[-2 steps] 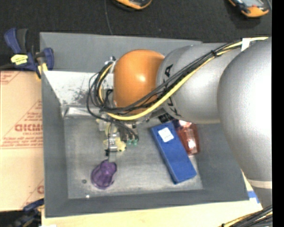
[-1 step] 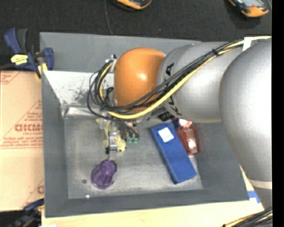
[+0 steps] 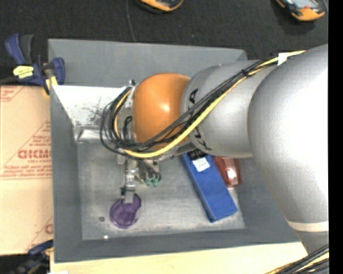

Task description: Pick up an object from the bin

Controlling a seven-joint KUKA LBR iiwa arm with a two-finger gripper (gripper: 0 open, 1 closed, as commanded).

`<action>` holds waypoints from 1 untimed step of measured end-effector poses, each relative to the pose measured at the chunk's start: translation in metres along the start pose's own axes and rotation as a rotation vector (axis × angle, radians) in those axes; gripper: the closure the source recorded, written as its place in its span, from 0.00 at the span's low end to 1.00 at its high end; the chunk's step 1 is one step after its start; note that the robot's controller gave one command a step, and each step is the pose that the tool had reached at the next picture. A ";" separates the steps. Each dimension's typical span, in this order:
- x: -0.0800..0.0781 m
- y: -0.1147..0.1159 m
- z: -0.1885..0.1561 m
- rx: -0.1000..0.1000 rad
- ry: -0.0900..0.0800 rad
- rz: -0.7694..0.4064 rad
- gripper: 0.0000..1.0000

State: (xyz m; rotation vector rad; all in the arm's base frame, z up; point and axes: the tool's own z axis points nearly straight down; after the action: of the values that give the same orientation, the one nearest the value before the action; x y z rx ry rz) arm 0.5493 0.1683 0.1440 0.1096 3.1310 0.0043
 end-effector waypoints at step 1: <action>0.020 -0.023 0.014 -0.005 -0.001 0.059 0.00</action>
Offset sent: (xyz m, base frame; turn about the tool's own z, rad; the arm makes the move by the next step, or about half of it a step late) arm -0.0731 -0.0701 -0.0595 0.1731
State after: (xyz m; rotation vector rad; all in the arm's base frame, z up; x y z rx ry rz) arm 0.5282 0.1463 0.1294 0.2015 3.1250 0.0120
